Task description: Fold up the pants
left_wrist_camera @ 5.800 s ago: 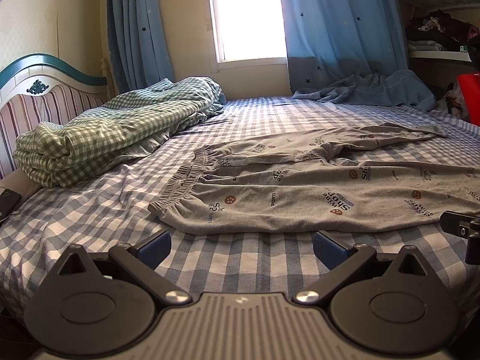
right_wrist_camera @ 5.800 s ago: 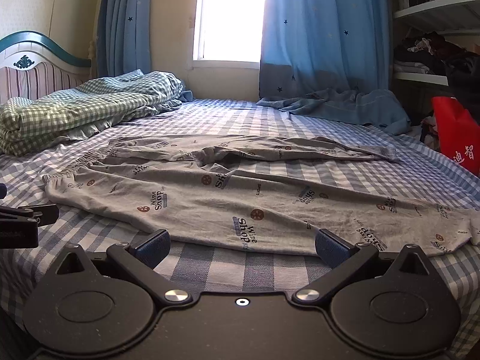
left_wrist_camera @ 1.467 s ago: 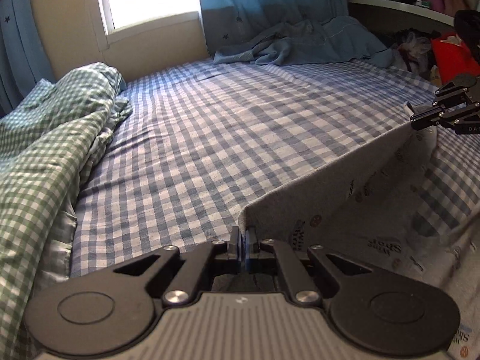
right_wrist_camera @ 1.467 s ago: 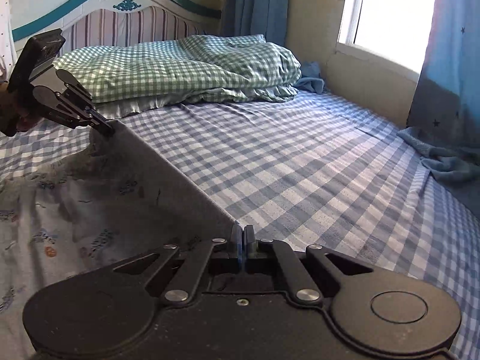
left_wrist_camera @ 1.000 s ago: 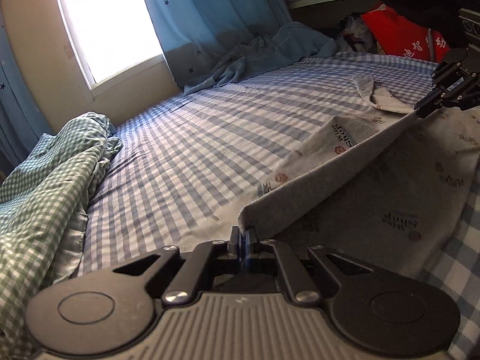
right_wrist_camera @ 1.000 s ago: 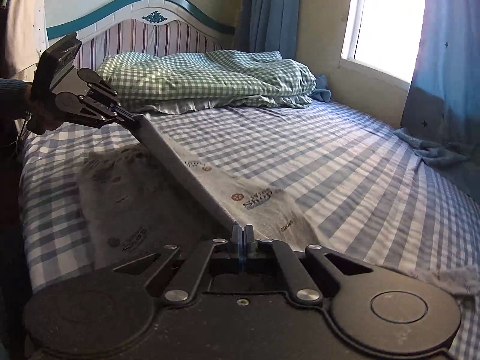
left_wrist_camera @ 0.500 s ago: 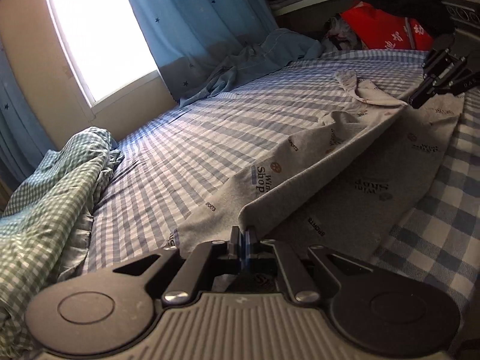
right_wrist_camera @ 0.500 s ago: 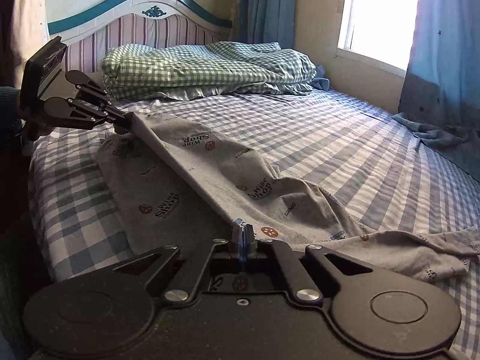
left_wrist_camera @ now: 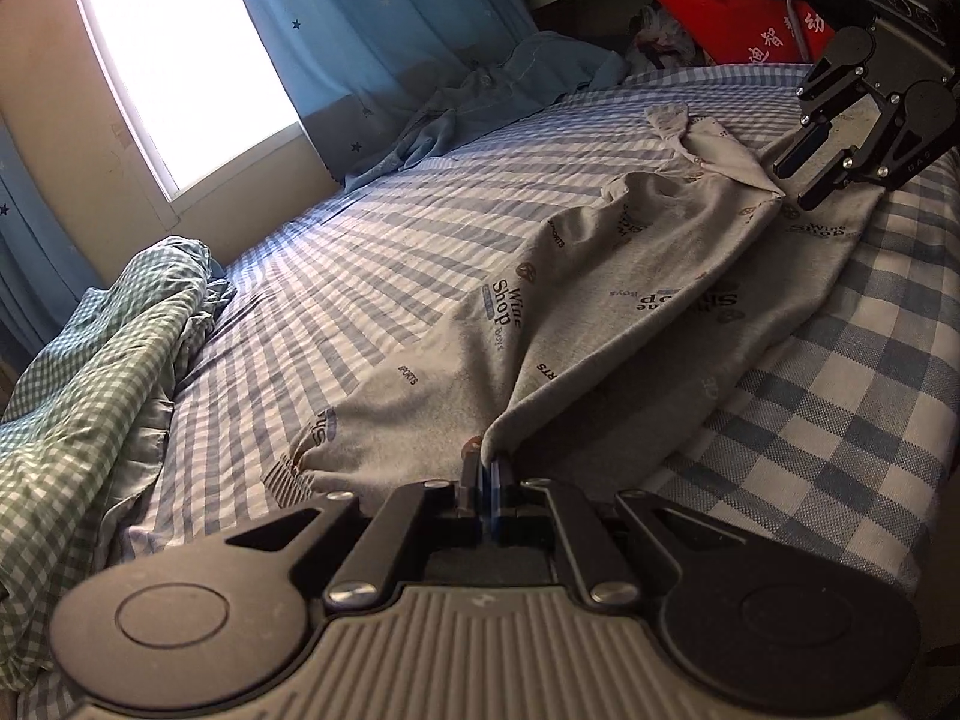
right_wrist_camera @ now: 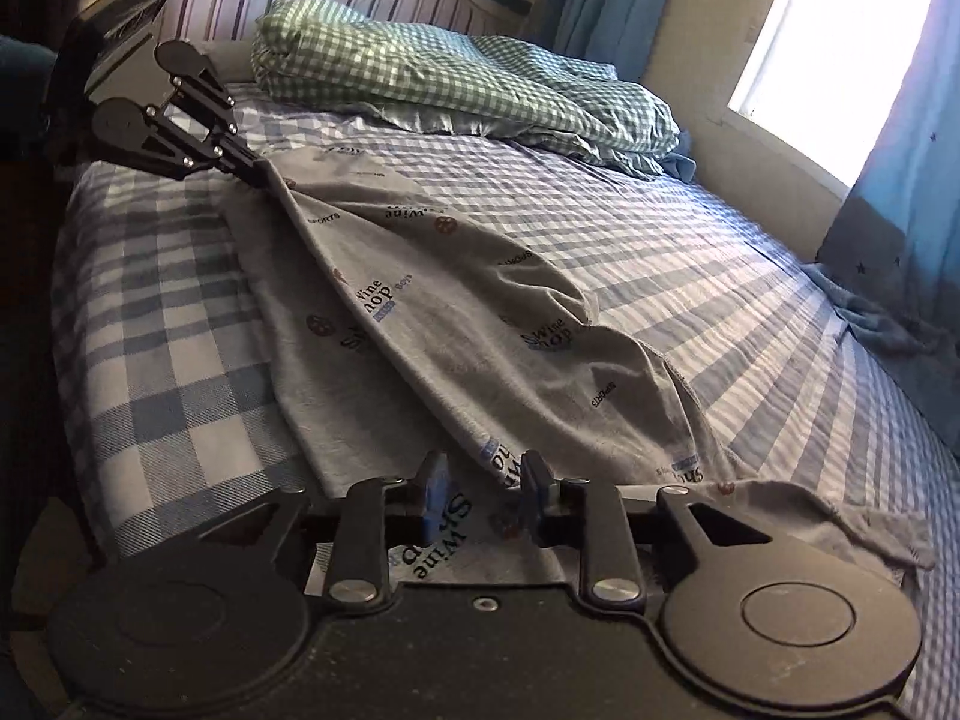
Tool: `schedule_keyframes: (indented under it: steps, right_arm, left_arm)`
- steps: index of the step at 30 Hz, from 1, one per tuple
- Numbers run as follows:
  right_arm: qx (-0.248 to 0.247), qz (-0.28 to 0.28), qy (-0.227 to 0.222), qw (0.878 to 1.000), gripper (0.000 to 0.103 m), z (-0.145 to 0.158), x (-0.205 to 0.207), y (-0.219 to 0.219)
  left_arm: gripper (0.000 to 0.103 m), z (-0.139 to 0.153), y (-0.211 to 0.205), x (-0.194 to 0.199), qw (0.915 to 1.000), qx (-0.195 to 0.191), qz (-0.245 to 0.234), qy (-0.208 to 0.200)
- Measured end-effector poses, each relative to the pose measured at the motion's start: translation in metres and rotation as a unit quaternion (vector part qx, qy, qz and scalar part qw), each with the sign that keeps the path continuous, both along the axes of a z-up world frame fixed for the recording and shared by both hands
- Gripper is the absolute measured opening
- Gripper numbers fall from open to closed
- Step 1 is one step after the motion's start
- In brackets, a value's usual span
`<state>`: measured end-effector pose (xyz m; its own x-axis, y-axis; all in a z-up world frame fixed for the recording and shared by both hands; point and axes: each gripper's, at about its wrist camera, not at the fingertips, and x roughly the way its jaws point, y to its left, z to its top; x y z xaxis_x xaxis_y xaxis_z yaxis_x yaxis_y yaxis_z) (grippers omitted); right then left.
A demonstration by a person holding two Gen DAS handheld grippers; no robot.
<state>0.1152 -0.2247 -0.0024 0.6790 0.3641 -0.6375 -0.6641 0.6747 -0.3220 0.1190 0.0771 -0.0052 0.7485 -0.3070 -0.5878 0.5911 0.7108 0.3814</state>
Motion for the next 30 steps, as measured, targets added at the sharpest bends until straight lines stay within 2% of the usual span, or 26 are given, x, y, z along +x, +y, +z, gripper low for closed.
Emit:
schedule_keyframes:
  steps: [4, 5, 6, 11, 16, 20, 25, 28, 29, 30]
  right_arm:
    - [-0.052, 0.024, -0.005, 0.998, 0.028, -0.016, 0.010, 0.009]
    - [-0.058, 0.023, -0.005, 0.998, 0.019, -0.018, 0.012, 0.010]
    - [-0.060, 0.020, -0.007, 0.998, 0.000, -0.019, 0.013, 0.011]
    - [-0.052, 0.019, -0.031, 0.998, 0.000, -0.005, -0.002, 0.009]
    - [-0.060, 0.042, -0.017, 0.997, 0.000, 0.006, -0.024, 0.015]
    - [-0.072, 0.056, 0.006, 0.996, 0.000, -0.001, -0.040, 0.028]
    - [-0.063, 0.028, 0.020, 0.997, 0.000, -0.023, -0.039, 0.033]
    - [-0.047, 0.016, 0.009, 0.999, 0.004, -0.025, -0.040, 0.031]
    - [-0.038, 0.009, 0.006, 0.999, 0.010, -0.025, -0.040, 0.029]
    - [-0.028, 0.000, 0.004, 1.000, 0.017, -0.024, -0.041, 0.026]
  left_arm:
    - [0.002, 0.000, 0.001, 0.000, 1.0000, 0.000, 0.002, -0.001]
    - [0.001, 0.000, 0.001, 0.000, 1.0000, 0.001, 0.001, -0.002]
    - [0.002, 0.001, 0.001, 0.000, 1.0000, 0.002, -0.001, -0.003]
    - [0.002, 0.003, 0.004, -0.003, 0.9996, 0.020, -0.012, -0.012]
    - [0.002, 0.003, 0.010, -0.005, 0.9995, 0.028, -0.014, -0.007]
    - [0.002, -0.006, 0.012, -0.008, 0.9991, 0.041, -0.010, -0.004]
    - [0.003, -0.016, 0.011, -0.003, 0.9990, 0.039, 0.005, 0.022]
    - [0.007, -0.017, 0.012, -0.002, 0.9987, 0.024, 0.027, 0.036]
    - [0.008, -0.016, 0.013, -0.002, 0.9984, 0.013, 0.038, 0.040]
    - [0.014, -0.015, 0.013, -0.002, 0.9977, 0.002, 0.051, 0.044]
